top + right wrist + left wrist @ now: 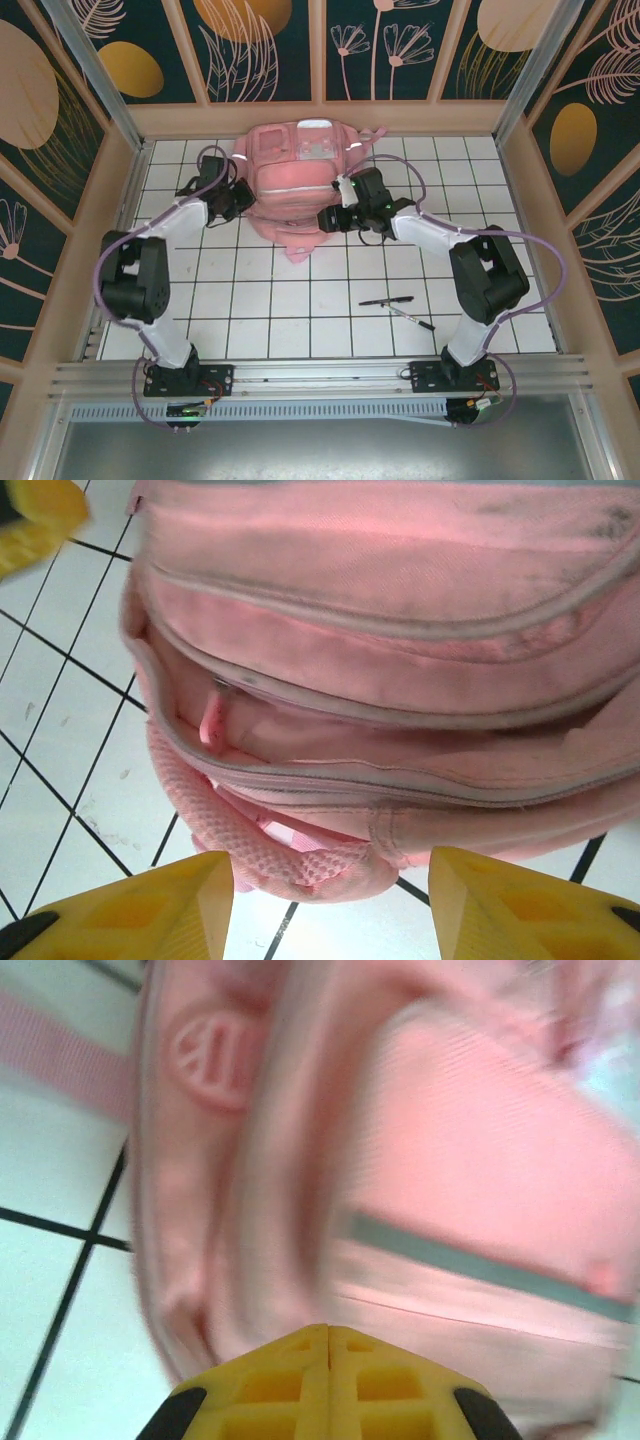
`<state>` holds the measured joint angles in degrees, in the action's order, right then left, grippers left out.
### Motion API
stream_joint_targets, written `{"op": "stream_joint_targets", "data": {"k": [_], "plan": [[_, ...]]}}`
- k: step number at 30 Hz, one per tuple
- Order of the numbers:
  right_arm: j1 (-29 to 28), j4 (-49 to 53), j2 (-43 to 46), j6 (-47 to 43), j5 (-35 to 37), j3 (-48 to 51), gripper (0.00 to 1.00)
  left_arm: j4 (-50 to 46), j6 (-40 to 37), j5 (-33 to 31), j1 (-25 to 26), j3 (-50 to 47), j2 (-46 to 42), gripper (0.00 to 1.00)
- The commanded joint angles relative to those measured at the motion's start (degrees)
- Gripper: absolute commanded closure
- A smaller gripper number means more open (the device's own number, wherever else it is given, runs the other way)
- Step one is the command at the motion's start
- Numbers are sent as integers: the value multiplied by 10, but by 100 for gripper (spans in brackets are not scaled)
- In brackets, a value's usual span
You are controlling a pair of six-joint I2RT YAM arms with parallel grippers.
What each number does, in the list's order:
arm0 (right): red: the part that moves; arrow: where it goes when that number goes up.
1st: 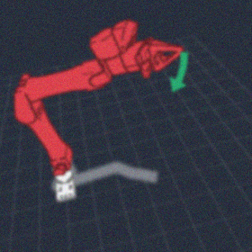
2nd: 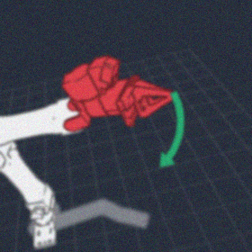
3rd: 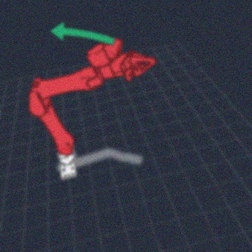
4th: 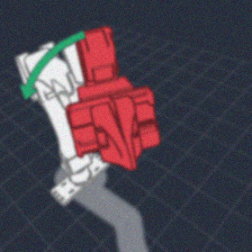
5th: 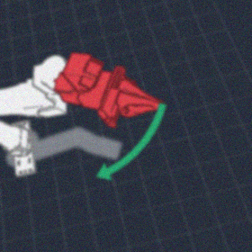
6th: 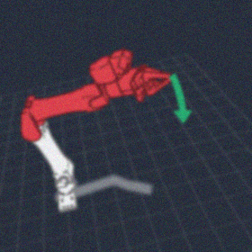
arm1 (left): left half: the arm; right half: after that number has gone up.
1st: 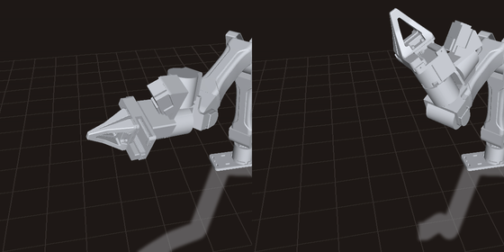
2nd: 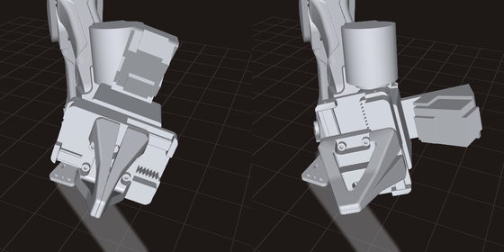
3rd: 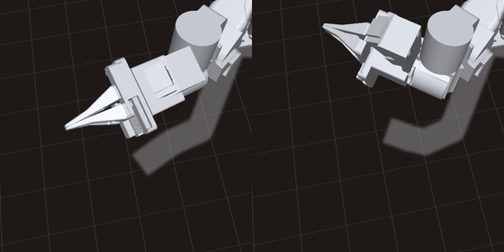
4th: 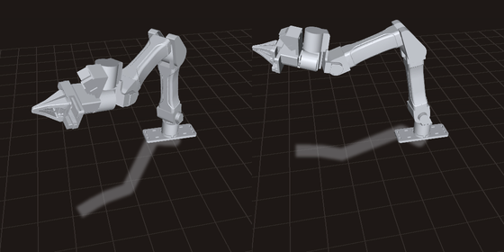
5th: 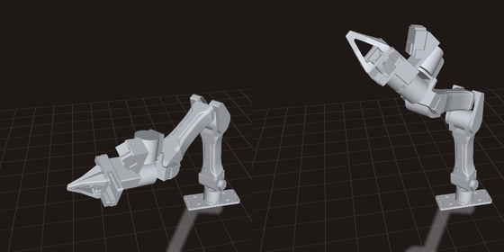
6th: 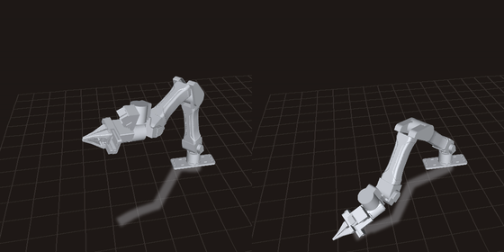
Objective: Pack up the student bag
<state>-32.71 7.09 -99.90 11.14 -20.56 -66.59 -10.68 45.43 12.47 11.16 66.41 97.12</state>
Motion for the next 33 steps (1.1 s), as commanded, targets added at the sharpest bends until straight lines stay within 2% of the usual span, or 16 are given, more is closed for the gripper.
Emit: {"op": "stream_joint_targets", "data": {"k": [1, 6, 8, 9, 10, 11, 13, 17, 21, 23, 26, 33], "plan": [[-6, 22, -12, -44, -10, -46, 45, 5, 44, 33, 1, -10, -56, 100], [-22, 49, -32, -81, -26, -83, 42, 14, 58, 50, 2, -35, -81, 100], [-26, 55, -38, -85, 7, -88, 42, 17, 35, 53, 1, -46, -81, 100], [-25, 54, -40, -84, 34, -88, 42, 13, 22, 56, 3, -45, -75, 93], [-21, 52, -41, -76, 69, -87, 43, 8, -1, 61, 7, -41, -65, 78], [-14, 49, -43, -65, 97, -87, 43, 1, -26, 60, 17, -31, -55, 69], [9, 44, -43, -22, 130, -88, 42, -31, -105, 27, 49, 11, -20, 59], [54, 15, -15, 53, 110, -63, 41, -102, -244, -52, 100, 110, 58, 50], [83, 10, 21, 80, 114, -32, 39, -128, -301, -127, 106, 164, 114, 44], [97, 10, 33, 88, 101, -18, 39, -144, -289, -152, 105, 187, 140, 43], [116, 5, 47, 93, 77, 1, 39, -181, -223, -167, 105, 224, 172, 42], [131, 14, 31, 74, 39, -8, 39, -153, -110, -172, 76, 200, 151, 36]]}}
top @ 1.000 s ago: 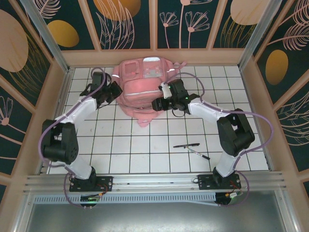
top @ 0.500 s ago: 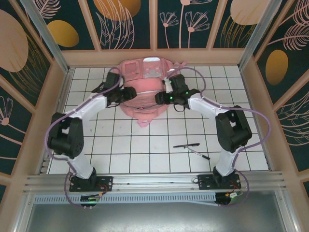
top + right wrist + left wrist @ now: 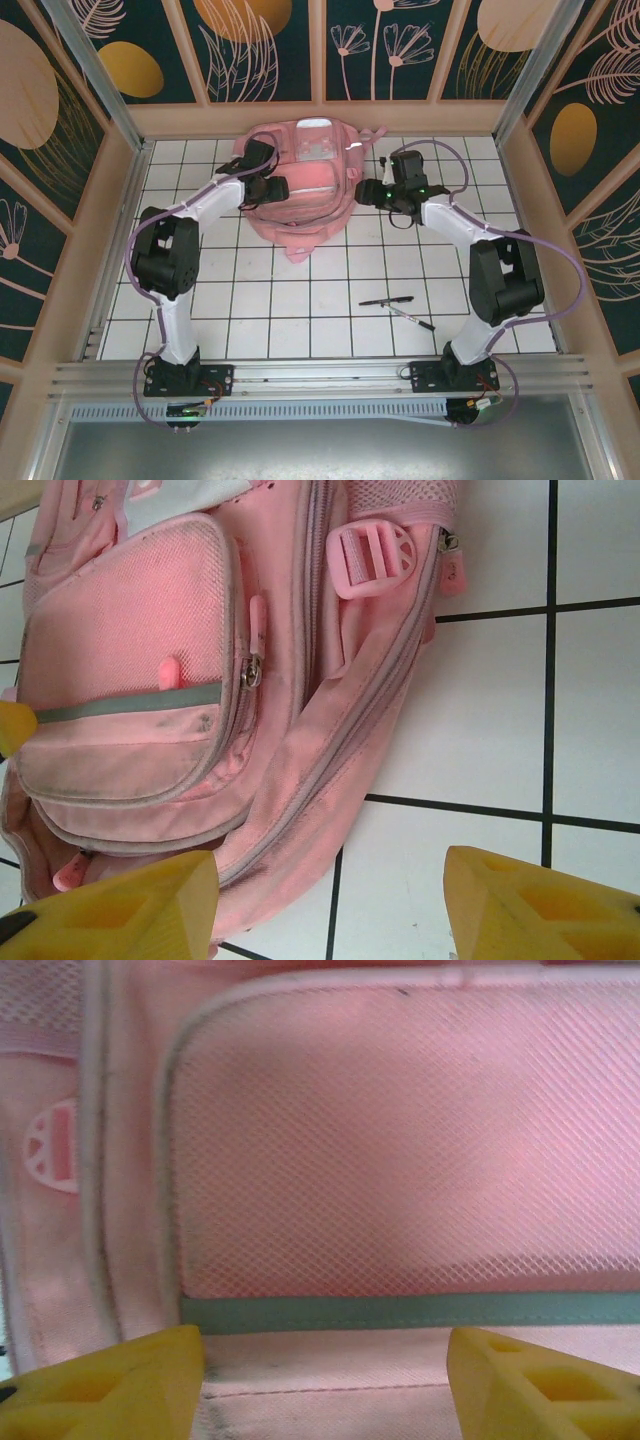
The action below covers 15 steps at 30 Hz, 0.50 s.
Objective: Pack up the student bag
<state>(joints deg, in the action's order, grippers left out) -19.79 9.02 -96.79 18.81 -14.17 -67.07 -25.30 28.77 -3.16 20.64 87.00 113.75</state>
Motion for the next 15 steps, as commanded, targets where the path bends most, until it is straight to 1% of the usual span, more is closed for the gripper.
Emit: {"op": "stream_joint_targets", "data": {"k": [1, 4, 5, 7, 9, 10, 12, 15], "plan": [[2, -6, -2, -4, -29, -4, 39, 4, 59, -3, -25, -14, -17, 36], [2, -18, -5, -5, -43, 0, 39, 41, 66, 67, -43, -31, -12, 36], [2, -21, -6, -5, -48, 1, 39, 38, 70, 74, -45, -29, -6, 36], [2, -22, -8, -6, -52, 0, 39, 32, 75, 66, -45, -24, 5, 36], [2, -24, -9, -10, -62, 2, 39, 61, 83, 85, -47, -41, 7, 35], [3, -24, -9, -10, -64, 4, 39, 81, 86, 107, -49, -52, 7, 35], [2, -29, -7, -13, -71, 8, 39, 127, 86, 178, -53, -66, 17, 38], [1, -37, -2, -13, -84, 18, 40, 171, 85, 242, -53, -81, 23, 43]]}}
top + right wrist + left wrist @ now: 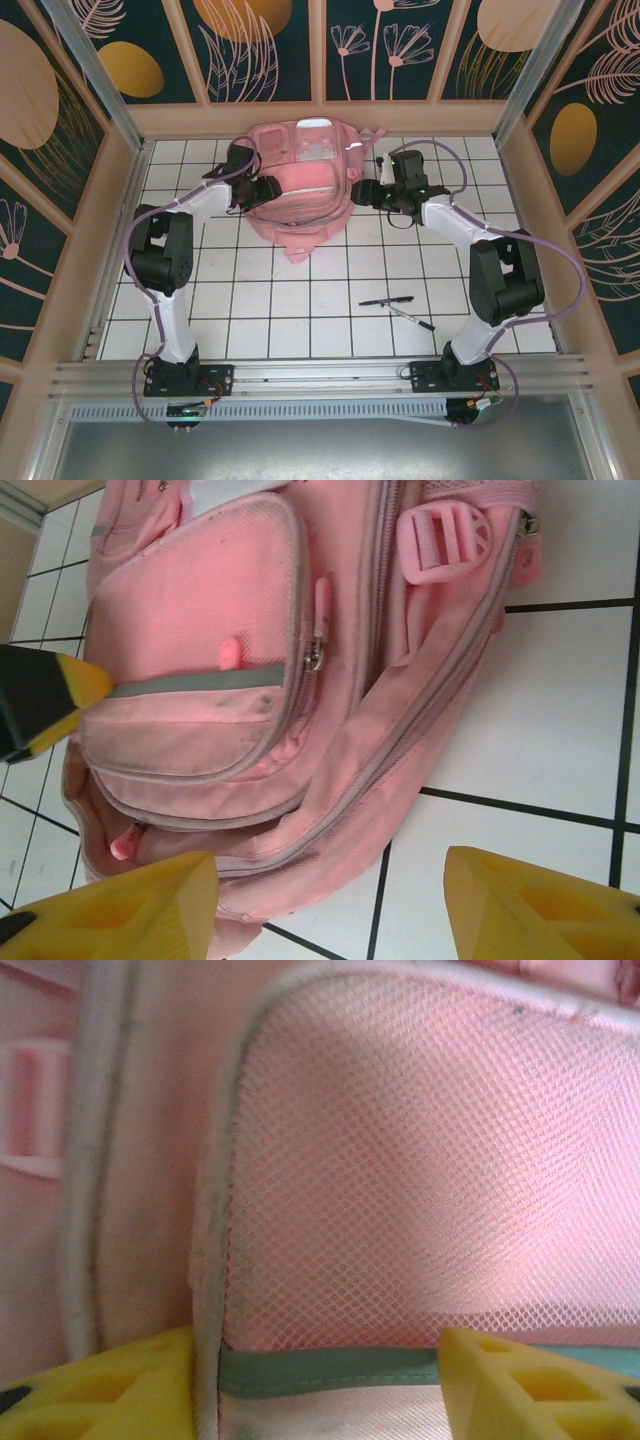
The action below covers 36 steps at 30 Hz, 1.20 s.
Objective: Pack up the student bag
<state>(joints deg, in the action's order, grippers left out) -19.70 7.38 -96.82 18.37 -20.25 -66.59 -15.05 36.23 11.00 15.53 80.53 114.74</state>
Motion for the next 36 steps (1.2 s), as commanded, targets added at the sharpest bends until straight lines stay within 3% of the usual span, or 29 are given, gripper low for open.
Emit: {"op": "stream_joint_targets", "data": {"k": [1, 7, 11, 21, 28, 36], "plan": [[0, -23, 0, -8, -26, 16, 40, 81, 12, 109, -2, -21, 13, 43], [-7, -40, 1, 2, -44, 34, 41, 119, 2, 180, -2, -32, 22, 57], [-21, -46, -4, 7, -53, 39, 41, 138, 25, 194, -4, -47, 25, 100], [-99, 29, 0, -107, -32, 17, 41, 200, 211, 167, 7, -132, -180, 100], [-113, 57, -12, -175, -21, -6, 39, 179, 233, 168, 20, -139, -216, 100], [-148, 77, -12, -222, -74, -9, 39, 188, 252, 169, 21, -157, -230, 100]]}}
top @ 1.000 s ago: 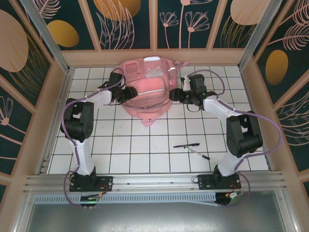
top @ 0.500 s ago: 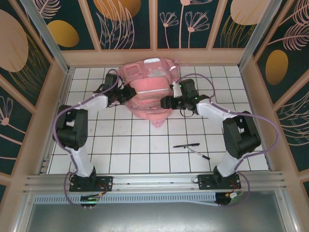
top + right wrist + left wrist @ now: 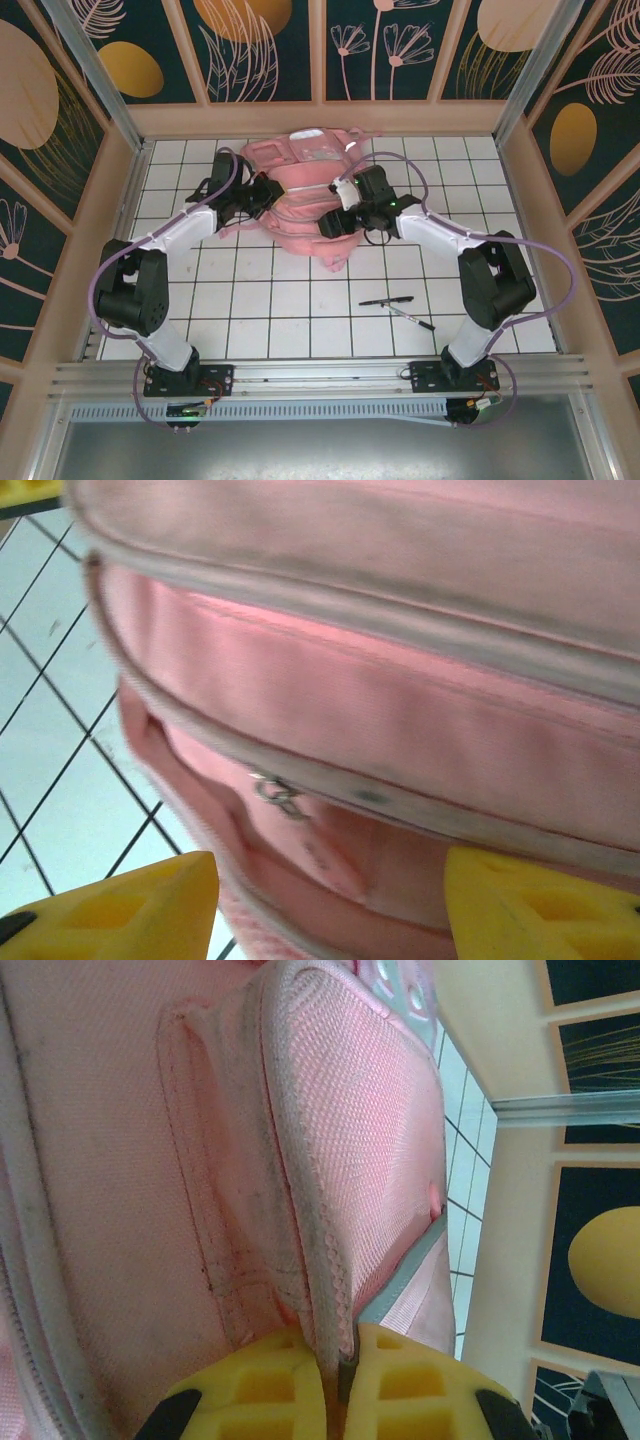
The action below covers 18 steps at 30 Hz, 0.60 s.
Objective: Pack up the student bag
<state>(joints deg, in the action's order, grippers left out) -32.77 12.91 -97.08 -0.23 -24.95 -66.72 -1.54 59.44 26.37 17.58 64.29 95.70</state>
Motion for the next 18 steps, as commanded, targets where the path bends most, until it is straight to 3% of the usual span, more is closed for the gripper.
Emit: {"op": "stream_joint_targets", "data": {"k": [1, 9, 15, 18], "plan": [[-24, 24, -11, -39, -24, -6, 39, 52, 19, 15, 0, 6, -40, 100], [-45, 10, -39, 4, 121, -13, 40, 52, 26, 26, 0, 6, -38, 100], [-46, -22, -46, 39, 146, -15, 42, 56, 33, 32, 0, -3, -43, 100], [-46, -52, -48, 59, 134, -9, 54, 58, 37, 34, 0, -8, -48, 100]]}}
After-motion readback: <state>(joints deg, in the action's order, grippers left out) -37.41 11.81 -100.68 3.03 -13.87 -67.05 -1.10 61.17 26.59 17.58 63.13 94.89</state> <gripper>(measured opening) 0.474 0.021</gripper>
